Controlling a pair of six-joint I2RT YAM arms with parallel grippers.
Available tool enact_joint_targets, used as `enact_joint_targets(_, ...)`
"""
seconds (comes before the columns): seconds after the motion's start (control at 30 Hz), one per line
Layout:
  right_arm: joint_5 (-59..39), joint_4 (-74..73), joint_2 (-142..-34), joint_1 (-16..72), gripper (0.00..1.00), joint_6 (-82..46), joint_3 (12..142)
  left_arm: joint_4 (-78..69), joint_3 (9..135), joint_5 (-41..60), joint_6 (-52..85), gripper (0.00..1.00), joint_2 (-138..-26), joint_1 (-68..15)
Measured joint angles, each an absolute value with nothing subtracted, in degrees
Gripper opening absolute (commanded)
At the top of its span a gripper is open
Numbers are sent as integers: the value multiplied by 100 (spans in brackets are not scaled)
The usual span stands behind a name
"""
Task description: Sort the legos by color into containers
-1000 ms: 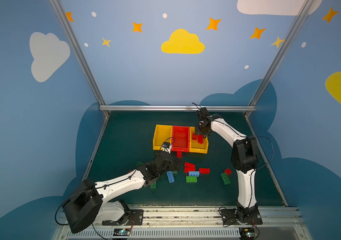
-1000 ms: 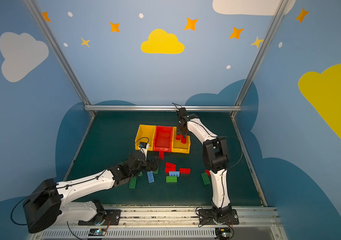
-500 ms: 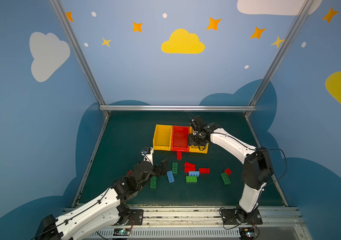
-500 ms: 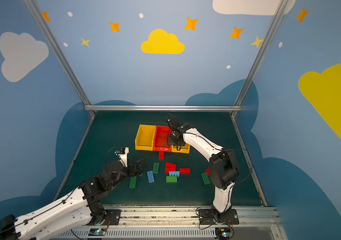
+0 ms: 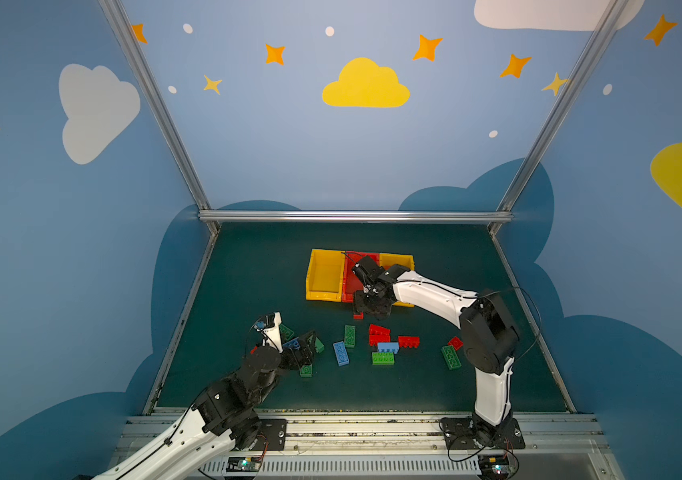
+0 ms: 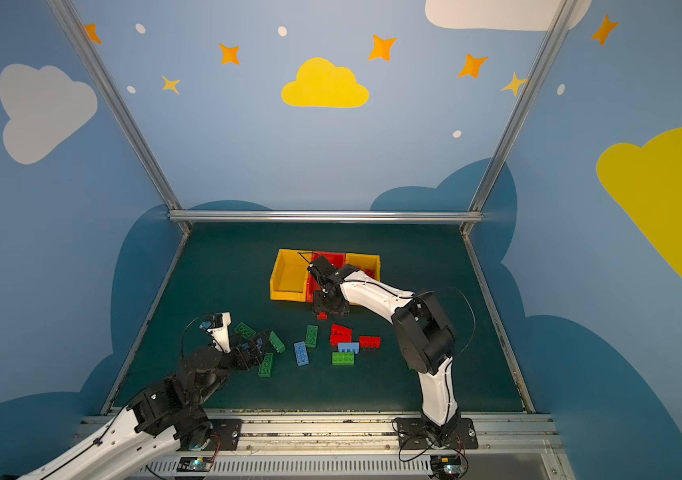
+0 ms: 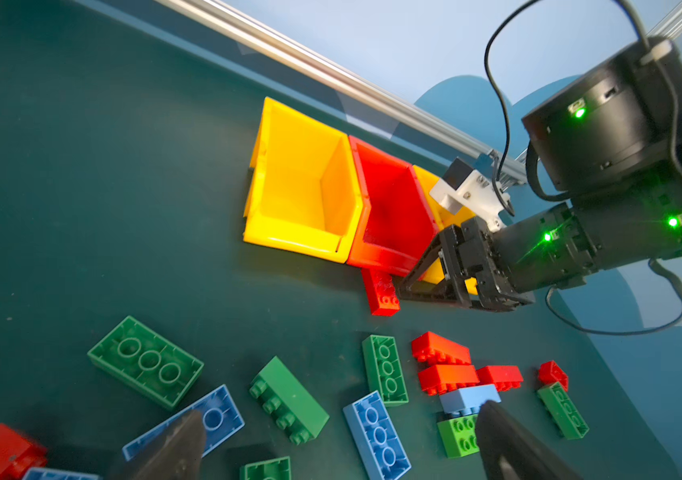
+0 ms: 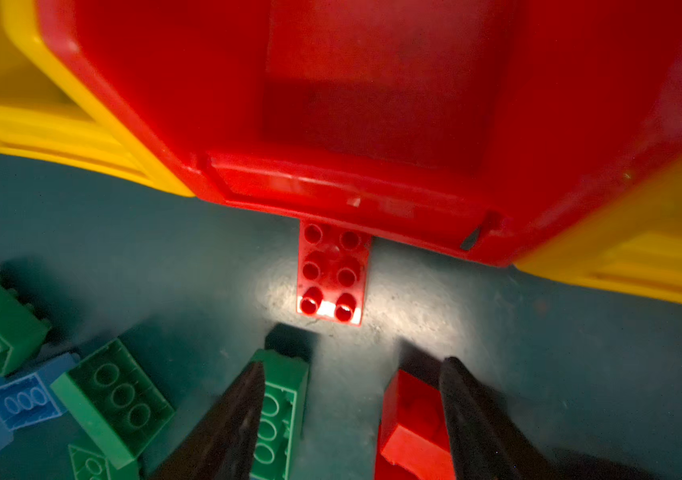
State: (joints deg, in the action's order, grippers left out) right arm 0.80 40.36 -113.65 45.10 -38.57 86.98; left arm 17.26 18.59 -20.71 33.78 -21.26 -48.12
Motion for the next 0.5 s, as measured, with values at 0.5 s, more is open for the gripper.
enact_joint_targets(0.5, 196, 4123, -12374, 4523, 28, -3889, 9463, 1739, 1754, -2165, 3417, 100, -2180, -4812)
